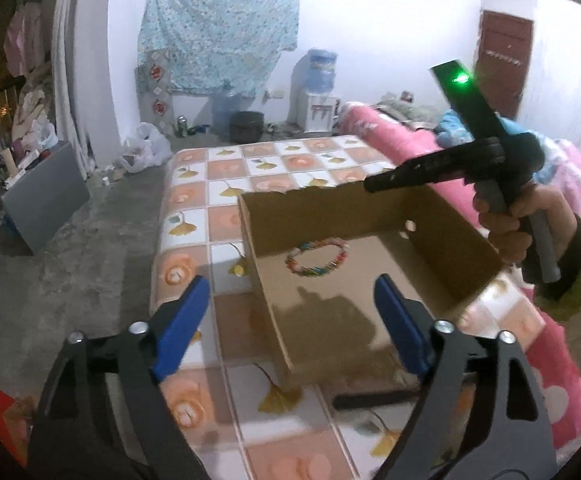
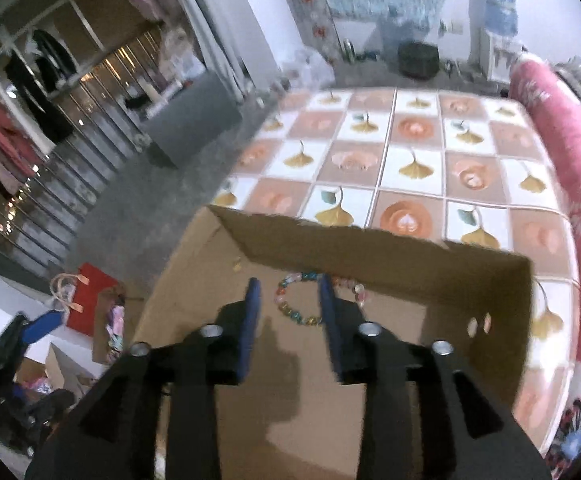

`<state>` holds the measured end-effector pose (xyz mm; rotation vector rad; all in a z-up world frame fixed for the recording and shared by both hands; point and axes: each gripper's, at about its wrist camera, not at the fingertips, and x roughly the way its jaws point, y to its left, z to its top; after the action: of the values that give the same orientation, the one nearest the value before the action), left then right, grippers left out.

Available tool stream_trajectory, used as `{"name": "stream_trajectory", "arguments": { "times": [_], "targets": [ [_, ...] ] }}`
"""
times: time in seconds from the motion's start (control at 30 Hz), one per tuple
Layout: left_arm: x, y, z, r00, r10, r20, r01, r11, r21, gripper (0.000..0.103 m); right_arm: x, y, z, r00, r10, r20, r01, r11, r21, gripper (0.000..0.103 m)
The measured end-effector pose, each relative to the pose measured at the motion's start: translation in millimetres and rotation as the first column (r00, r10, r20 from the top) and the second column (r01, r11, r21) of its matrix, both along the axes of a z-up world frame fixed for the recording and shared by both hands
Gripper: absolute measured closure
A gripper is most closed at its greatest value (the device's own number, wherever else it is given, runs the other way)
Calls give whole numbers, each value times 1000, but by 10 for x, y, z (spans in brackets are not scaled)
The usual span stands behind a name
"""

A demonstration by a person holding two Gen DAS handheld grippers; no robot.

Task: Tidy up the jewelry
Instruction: 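Move both tools back over the black smartwatch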

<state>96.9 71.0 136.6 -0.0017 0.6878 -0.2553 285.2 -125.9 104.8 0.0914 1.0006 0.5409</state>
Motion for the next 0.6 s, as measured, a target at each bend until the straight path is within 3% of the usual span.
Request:
{"name": "stream_trajectory", "arguments": {
  "times": [0.07, 0.17, 0.33, 0.47, 0.6],
  "targets": [
    [-171, -12, -37, 1000, -24, 1, 24, 1000, -19, 16, -306, -159, 136, 998, -15, 61, 14, 1000, 22, 48],
    [-412, -76, -237, 998, -60, -36, 58, 997, -52, 13, -872, -408, 239, 986, -43, 162, 39, 999, 27, 38],
    [-464, -271, -780, 984, -57, -170, 50, 998, -46, 13, -1565, -742, -24, 978, -123, 166, 120, 992, 28, 25],
    [-352, -484, -1289, 961, -21, -277, 41, 997, 68, 13, -1890, -867, -358, 955, -255, 153, 272, 957, -101, 23],
    [-289, -604, -1522, 954, -25, -299, 77, 984, 163, 13, -2106, -981, -582, 928, -346, 138, 365, 918, -155, 11]
  ]
}}
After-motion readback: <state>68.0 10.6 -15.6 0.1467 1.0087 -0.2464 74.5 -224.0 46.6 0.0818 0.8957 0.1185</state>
